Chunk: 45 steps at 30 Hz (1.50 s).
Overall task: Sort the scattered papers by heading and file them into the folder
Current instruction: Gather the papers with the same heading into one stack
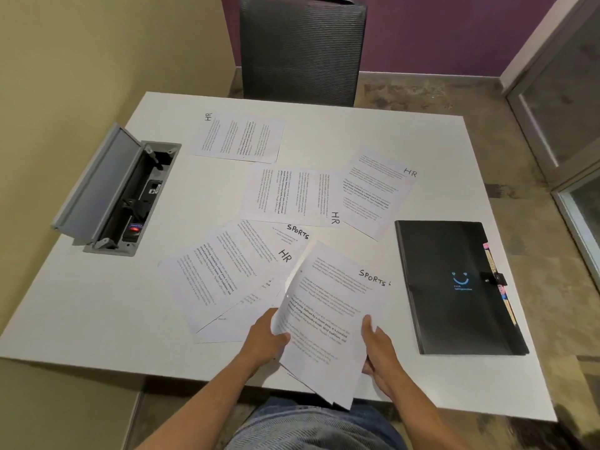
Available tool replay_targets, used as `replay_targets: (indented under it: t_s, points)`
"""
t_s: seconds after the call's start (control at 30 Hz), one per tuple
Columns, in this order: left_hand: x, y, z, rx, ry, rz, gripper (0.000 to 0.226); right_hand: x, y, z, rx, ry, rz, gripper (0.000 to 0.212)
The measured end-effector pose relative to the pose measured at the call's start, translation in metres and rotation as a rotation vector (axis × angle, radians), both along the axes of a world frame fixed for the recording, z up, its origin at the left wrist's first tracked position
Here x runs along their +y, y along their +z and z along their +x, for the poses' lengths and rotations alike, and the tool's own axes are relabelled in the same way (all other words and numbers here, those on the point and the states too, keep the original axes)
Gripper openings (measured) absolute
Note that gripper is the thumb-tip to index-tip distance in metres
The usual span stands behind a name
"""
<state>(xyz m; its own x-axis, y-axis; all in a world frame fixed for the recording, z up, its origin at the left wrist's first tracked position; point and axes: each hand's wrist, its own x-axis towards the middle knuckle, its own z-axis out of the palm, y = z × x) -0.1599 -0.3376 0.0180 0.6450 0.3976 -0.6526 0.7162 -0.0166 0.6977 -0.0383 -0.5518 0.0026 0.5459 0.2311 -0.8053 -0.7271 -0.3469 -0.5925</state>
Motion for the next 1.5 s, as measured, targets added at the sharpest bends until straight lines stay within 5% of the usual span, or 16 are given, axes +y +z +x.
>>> replay_targets:
  t_s: [0.17,0.33,0.5,0.7,1.13,1.27,1.5]
  points:
    - [0.013,-0.001,0.002,-0.062,0.059,-0.039,0.034,0.0,-0.018,-0.009,-0.171,0.021,-0.035,0.048]
    - [0.061,-0.004,-0.011,-0.022,0.262,0.349,0.007,-0.006,-0.012,-0.007,-0.222,0.007,-0.073,0.047]
    - [0.114,-0.011,-0.027,0.268,0.399,0.708,0.045,-0.014,-0.002,0.0,-0.227,-0.017,-0.068,0.044]
    - [0.137,-0.024,-0.026,0.507,0.581,0.551,0.08,-0.017,0.003,0.004,-0.235,-0.046,-0.061,0.045]
    - [0.147,-0.019,-0.011,0.366,0.752,0.336,0.094,-0.013,0.003,0.009,-0.25,-0.102,-0.063,0.043]
    - [0.141,-0.012,-0.019,0.237,0.856,0.263,0.088,-0.013,0.001,0.012,-0.264,-0.117,-0.076,0.04]
    - [0.139,0.013,-0.041,-0.159,0.882,0.024,0.04,-0.013,0.005,0.02,-0.271,-0.106,-0.088,0.037]
